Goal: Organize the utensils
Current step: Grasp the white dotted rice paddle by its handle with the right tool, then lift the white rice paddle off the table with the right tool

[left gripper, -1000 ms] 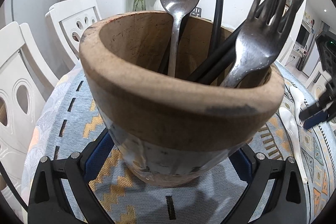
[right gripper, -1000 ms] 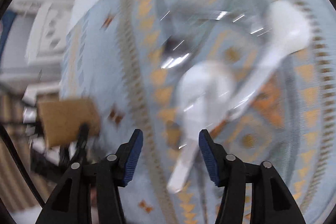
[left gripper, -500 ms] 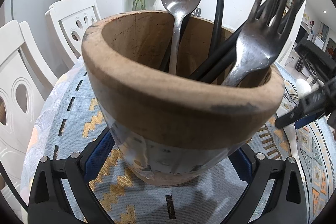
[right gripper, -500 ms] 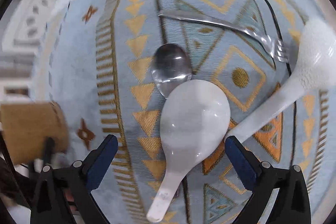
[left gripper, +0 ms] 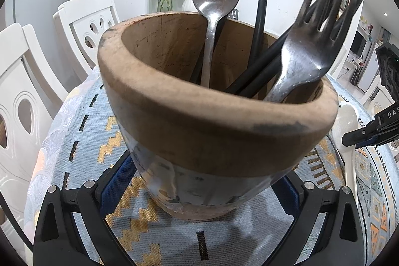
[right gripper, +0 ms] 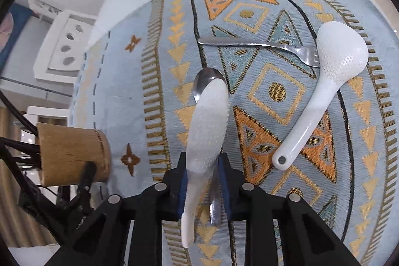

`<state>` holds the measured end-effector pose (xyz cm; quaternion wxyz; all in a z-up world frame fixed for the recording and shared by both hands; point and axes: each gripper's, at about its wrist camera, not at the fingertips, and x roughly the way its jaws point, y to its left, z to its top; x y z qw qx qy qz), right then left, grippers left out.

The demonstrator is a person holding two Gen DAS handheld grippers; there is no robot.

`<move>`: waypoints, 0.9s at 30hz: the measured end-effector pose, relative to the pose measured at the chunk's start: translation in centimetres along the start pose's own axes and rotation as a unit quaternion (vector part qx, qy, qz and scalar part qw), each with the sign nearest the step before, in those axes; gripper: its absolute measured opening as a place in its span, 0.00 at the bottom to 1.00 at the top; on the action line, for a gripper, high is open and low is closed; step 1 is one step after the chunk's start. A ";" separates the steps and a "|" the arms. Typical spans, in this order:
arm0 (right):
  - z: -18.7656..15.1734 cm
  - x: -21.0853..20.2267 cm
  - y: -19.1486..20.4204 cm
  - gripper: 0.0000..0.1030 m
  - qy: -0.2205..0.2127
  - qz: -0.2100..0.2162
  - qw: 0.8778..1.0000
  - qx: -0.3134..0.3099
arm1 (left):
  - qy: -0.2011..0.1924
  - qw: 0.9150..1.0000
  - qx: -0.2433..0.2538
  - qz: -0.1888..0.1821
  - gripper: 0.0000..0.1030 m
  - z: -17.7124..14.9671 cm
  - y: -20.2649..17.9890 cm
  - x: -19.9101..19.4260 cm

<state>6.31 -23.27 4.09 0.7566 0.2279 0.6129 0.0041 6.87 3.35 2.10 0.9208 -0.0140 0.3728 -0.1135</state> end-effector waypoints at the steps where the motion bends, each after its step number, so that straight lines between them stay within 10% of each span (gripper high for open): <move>1: -0.1 -0.2 -0.5 0.20 0.001 -0.002 1.000 0.005 | 0.000 1.000 0.000 0.000 0.98 0.0 0.0 0.0; 8: -0.3 0.0 -4.2 0.18 0.005 0.014 0.996 0.090 | 0.000 1.000 0.000 -0.001 0.98 0.0 0.0 0.0; 27: 1.9 0.5 -1.0 0.11 -0.020 0.009 1.000 0.021 | 0.002 1.000 -0.001 -0.002 0.98 0.1 0.6 0.2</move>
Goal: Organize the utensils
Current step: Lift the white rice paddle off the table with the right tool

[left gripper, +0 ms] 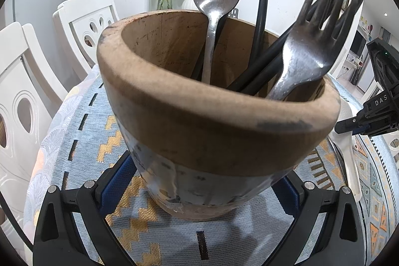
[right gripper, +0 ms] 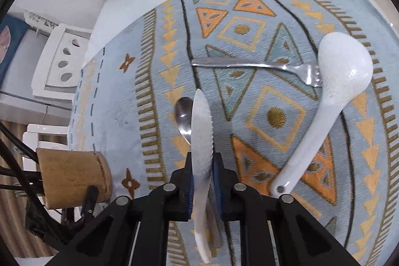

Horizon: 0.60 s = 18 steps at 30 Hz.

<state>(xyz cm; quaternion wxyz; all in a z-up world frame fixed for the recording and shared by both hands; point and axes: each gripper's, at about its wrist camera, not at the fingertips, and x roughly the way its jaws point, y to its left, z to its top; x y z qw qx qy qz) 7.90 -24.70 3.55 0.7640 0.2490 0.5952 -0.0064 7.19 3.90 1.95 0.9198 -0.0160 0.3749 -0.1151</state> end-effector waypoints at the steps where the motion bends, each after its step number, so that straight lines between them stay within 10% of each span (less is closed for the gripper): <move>1: -0.1 0.0 0.1 0.11 -0.001 0.011 1.000 0.001 | 0.000 1.000 0.000 0.000 0.98 0.0 0.0 0.0; 18: -1.5 -1.8 4.3 0.06 -0.038 0.103 0.993 -0.053 | -0.007 1.000 0.002 0.002 0.98 -0.2 0.1 -0.2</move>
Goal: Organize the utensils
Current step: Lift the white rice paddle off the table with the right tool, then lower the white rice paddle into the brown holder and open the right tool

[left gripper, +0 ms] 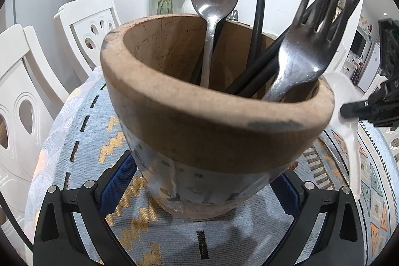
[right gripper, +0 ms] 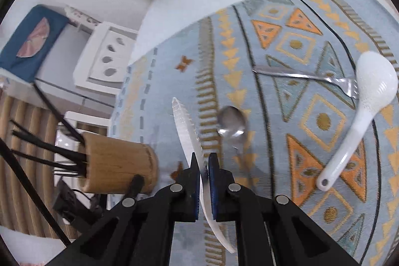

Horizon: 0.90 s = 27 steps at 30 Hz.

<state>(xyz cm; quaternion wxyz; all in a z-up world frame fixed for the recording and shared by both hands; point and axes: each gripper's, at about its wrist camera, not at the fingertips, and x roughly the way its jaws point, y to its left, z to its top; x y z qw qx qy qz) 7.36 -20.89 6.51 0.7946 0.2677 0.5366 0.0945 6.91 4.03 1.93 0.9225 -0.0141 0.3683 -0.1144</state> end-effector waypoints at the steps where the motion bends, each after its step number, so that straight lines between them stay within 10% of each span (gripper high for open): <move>1: 0.0 -0.2 0.5 0.06 -0.006 0.008 1.000 -0.005 | -0.002 1.000 0.000 0.000 0.98 0.0 0.0 -0.1; 11: 0.8 -3.8 3.8 0.06 -0.069 0.087 0.993 -0.027 | -0.020 1.000 0.002 0.000 0.98 -0.6 0.3 -1.2; 27: 3.1 -13.0 13.4 0.06 -0.174 0.265 0.942 -0.106 | -0.021 1.000 0.003 0.000 0.98 -0.7 0.2 -1.4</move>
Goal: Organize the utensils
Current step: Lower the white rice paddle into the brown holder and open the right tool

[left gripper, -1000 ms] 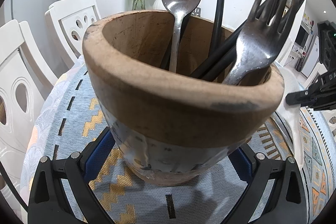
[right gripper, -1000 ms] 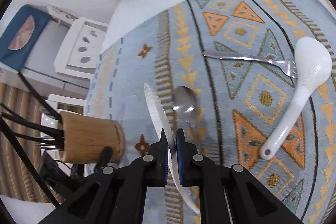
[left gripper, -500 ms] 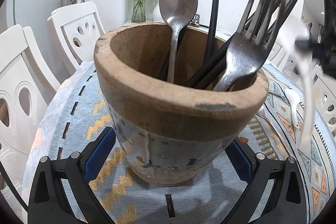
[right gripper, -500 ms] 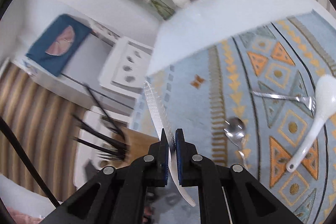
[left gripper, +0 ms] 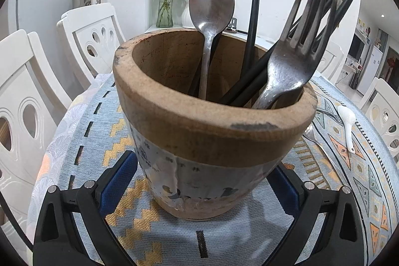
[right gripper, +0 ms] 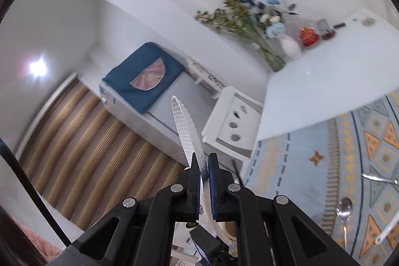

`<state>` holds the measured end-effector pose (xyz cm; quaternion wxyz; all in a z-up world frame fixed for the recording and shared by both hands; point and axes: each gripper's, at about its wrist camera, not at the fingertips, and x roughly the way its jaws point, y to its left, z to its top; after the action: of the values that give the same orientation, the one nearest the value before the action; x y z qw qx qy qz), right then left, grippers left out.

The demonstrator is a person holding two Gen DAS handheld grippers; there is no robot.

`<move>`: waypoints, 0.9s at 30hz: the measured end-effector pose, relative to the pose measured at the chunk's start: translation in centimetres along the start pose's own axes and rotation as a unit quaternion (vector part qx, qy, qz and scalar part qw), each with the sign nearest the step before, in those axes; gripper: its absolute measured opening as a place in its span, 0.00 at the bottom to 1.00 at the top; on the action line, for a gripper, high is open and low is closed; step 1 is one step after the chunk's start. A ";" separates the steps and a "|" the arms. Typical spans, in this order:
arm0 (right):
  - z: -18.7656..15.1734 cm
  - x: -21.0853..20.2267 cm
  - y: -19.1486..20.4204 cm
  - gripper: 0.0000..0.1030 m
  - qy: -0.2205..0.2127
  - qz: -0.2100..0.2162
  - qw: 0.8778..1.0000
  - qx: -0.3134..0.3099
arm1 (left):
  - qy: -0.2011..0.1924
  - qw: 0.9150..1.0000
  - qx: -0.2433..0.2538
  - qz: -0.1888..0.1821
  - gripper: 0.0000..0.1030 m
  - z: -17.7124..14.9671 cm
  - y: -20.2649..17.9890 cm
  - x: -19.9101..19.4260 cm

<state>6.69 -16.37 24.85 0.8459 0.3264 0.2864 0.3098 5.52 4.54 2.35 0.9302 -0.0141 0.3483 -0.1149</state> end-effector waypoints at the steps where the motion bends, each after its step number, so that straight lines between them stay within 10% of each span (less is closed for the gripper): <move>1: 0.1 0.6 0.5 0.06 0.006 0.003 1.000 -0.006 | 0.000 1.000 0.000 0.000 0.98 0.0 0.0 0.0; 27: -3.2 11.7 0.4 0.06 0.088 -0.026 0.994 -0.057 | -0.011 1.000 0.001 -0.001 0.98 0.2 -0.8 -0.7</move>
<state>11.92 -6.62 19.85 0.8426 0.2413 0.3497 0.3309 4.99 3.88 3.00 0.9339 -0.0145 0.3376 -0.1164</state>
